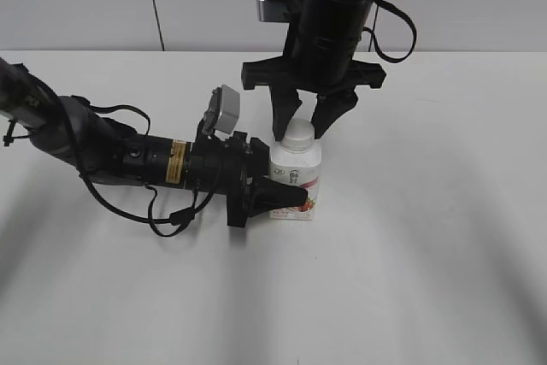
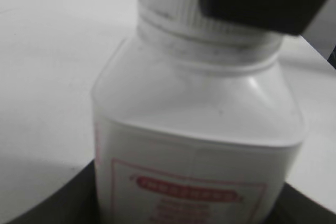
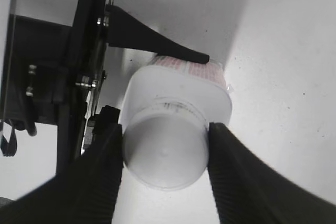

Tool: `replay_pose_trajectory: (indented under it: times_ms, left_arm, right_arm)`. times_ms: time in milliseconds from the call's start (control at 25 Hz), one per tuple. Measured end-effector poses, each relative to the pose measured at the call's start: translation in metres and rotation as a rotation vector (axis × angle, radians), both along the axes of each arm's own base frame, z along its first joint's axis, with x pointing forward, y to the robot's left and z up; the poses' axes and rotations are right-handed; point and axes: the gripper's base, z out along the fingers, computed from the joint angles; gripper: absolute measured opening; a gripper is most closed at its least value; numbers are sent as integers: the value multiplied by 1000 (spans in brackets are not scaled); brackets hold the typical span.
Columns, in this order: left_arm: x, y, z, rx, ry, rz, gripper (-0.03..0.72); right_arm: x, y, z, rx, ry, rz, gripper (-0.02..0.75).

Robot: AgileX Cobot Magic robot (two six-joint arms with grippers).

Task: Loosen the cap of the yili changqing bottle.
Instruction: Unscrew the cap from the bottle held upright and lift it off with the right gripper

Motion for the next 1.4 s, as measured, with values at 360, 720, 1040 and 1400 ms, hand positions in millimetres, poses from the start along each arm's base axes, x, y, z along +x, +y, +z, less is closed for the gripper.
replay_pose_trajectory:
  times_ms: [360, 720, 1040, 1400]
  left_arm:
    - [0, 0, 0, 0, 1, 3, 405]
    - [0, 0, 0, 0, 0, 2, 405]
    - [0, 0, 0, 0, 0, 3, 405]
    - [0, 0, 0, 0, 0, 4, 405]
  right_arm:
    - [0, 0, 0, -14, -96, 403, 392]
    - [1, -2, 0, -36, -217, 935, 389]
    - [1, -2, 1, -48, -285, 1250, 389]
    - [1, -2, 1, -55, -316, 1407, 389]
